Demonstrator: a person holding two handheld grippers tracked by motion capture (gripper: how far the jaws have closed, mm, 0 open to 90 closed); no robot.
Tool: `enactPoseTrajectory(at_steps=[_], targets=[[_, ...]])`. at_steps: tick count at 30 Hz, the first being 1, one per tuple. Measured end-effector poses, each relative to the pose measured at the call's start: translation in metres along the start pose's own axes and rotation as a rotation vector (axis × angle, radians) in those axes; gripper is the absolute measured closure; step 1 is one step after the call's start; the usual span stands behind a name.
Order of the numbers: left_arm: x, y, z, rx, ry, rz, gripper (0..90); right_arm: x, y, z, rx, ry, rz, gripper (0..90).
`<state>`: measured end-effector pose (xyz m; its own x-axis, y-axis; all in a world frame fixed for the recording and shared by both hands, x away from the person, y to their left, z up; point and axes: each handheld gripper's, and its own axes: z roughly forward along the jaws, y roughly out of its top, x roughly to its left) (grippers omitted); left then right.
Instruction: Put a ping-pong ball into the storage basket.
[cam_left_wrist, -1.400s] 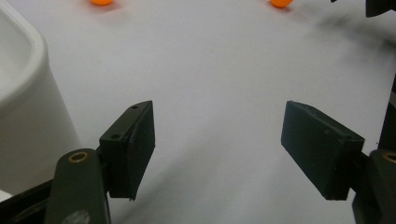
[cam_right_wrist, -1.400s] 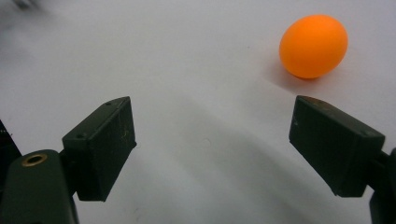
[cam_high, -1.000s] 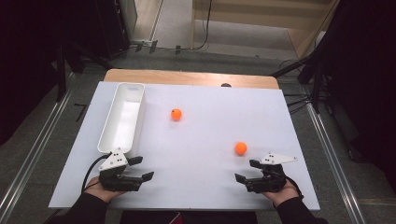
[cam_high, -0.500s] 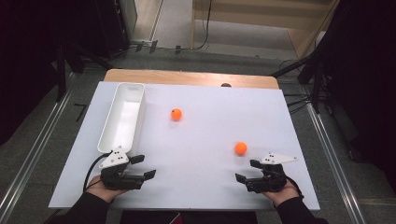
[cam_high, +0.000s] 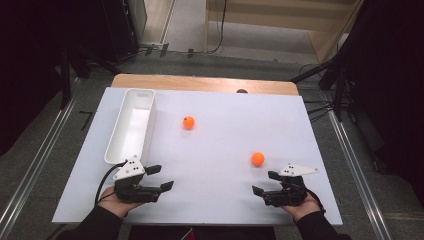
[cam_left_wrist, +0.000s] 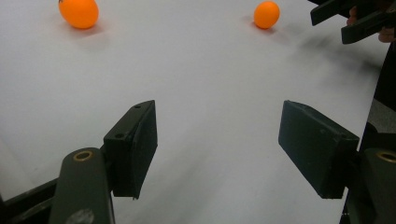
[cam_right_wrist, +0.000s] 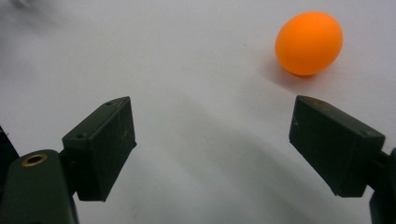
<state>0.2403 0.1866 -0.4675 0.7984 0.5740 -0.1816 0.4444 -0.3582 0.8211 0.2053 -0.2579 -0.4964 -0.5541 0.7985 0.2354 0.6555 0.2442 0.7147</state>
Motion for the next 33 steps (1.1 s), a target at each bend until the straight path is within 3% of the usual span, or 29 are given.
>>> enactPoseTrajectory(at_steps=[17, 33], targets=[[-0.003, 0.011, 0.009, -0.002, -0.014, -0.010, 28.3, 0.001, -0.001, -0.001, 0.006, 0.002, -0.005, 12.9], [-0.008, 0.021, 0.020, -0.006, -0.018, 0.007, 30.1, 0.001, -0.001, -0.001, 0.006, 0.005, -0.004, 12.9]])
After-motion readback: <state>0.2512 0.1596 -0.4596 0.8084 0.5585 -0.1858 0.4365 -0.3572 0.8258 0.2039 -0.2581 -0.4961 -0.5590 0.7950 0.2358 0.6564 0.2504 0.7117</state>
